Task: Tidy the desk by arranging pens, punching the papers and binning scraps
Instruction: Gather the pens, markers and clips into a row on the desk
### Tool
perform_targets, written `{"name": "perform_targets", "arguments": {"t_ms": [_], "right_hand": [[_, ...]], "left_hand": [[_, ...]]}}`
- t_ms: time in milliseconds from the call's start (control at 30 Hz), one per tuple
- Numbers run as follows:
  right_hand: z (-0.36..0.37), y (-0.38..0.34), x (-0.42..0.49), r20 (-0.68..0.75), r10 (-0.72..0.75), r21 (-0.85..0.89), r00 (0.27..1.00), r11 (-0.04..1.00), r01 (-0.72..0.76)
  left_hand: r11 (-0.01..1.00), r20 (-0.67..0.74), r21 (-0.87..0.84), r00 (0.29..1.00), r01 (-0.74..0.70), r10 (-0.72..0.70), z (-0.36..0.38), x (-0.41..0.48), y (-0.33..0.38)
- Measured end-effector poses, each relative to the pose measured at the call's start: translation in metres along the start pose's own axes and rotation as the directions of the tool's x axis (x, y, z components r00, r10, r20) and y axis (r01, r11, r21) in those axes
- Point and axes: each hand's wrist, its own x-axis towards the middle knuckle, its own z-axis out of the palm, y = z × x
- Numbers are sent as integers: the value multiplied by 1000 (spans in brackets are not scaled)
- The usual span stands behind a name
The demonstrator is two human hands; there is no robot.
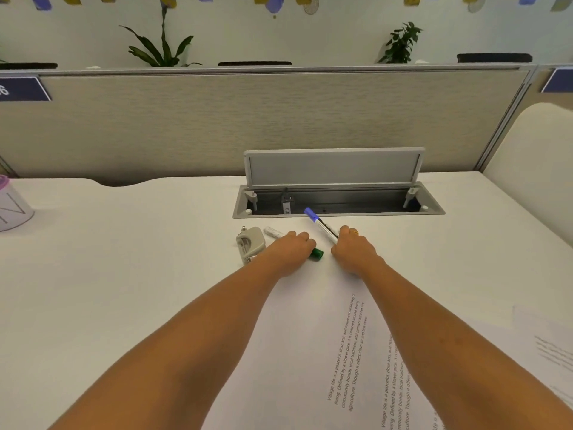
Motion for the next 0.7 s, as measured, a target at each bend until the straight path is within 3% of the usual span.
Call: {"name": "perform_targets", "arguments": {"t_ms": [233,400,567,700], "right_hand": [[-7,1,-5,19,26,62,999,998,-27],[-12,8,-15,-61,69,173,996,983,-58],[-22,1,-32,-116,136,263,984,959,-102],[-28,-16,-52,-105,133,320,986,943,-93]], "left_hand": [[993,2,-25,993,119,-119,-1,12,8],[945,-24,-227,969,235,-247,-24,12,13],[817,-133,-516,917,259,-376,-53,-6,21],[645,-246,-748,837,157,-488,-69,-37,25]]}}
